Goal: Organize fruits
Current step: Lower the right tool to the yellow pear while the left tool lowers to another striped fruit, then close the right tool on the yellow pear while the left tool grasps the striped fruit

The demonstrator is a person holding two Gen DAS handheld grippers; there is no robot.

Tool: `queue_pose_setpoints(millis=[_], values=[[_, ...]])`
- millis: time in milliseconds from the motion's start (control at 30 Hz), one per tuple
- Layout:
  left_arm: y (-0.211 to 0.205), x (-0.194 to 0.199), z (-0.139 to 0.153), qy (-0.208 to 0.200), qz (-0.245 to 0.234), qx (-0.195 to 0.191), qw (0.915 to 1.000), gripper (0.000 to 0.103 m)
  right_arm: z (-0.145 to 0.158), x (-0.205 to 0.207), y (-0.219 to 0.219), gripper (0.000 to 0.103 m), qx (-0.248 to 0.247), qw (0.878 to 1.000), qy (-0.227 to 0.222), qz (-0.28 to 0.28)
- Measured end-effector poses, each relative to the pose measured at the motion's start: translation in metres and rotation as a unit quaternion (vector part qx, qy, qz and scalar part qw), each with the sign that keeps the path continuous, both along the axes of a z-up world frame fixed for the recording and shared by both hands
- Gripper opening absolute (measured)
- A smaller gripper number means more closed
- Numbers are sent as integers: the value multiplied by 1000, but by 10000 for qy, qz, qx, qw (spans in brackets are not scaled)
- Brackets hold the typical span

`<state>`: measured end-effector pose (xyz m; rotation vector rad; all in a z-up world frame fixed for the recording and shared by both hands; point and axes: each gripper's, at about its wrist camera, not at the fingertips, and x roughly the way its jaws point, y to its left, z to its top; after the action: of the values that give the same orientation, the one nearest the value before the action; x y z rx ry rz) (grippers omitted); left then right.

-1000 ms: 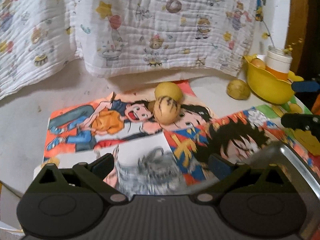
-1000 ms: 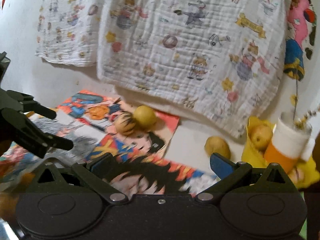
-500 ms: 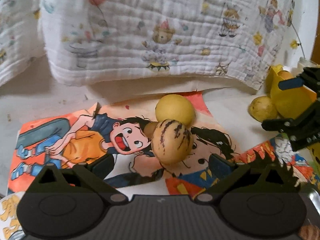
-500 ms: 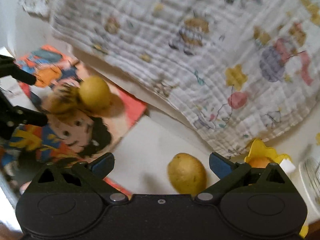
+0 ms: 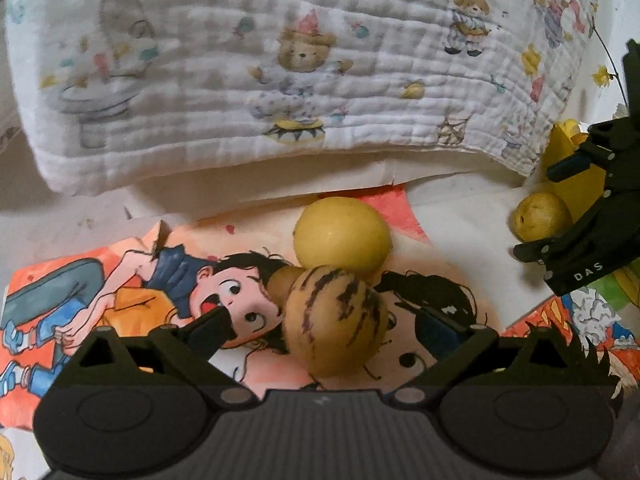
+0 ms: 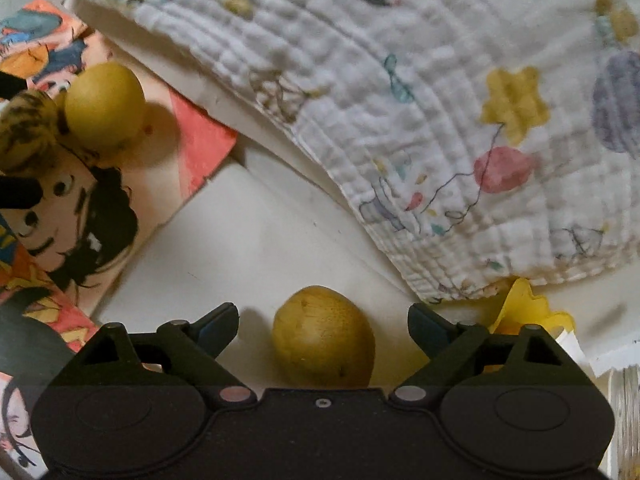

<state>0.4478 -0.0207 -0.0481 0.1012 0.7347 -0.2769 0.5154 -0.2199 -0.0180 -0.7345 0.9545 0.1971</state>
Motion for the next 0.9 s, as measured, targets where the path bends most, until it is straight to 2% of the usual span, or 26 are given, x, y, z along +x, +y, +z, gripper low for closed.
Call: queue_pose_setpoints(millis=[233, 333, 400, 467, 533, 567, 633, 667, 700, 900], values=[[-10, 6, -3, 193, -151, -77, 9997, 78, -8, 14, -3, 90, -231, 9991, 345, 99], [-13, 7, -3, 177, -95, -53, 9998, 76, -8, 21, -1, 90, -339, 9982, 471, 181], [-13, 8, -2, 154, -40, -67, 9999, 69, -9, 25, -1, 87, -454, 9970, 557, 279], [-13, 8, 1, 148, -38, -114, 9998, 57, -8, 32, -1, 85, -504, 9962, 639, 305], [-13, 8, 2, 214, -74, -189, 9996, 57, -8, 34, -3, 79, -510, 9960, 664, 319], [-14, 8, 2, 226, -73, -215, 9995, 57, -5, 35, -5, 72, -508, 9960, 668, 314], [-17, 7, 2, 204, -107, -200, 9995, 57, -5, 35, -5, 68, -496, 9961, 653, 333], [-17, 6, 2, 196, -121, -194, 9995, 57, -5, 36, -4, 58, -530, 9960, 609, 394], [-18, 5, 2, 197, -131, -208, 9995, 57, -6, 34, -2, 55, -506, 9959, 579, 468], [-20, -2, 5, 291, -204, -292, 9989, 57, -9, 22, 3, 54, -620, 9955, 242, 672]])
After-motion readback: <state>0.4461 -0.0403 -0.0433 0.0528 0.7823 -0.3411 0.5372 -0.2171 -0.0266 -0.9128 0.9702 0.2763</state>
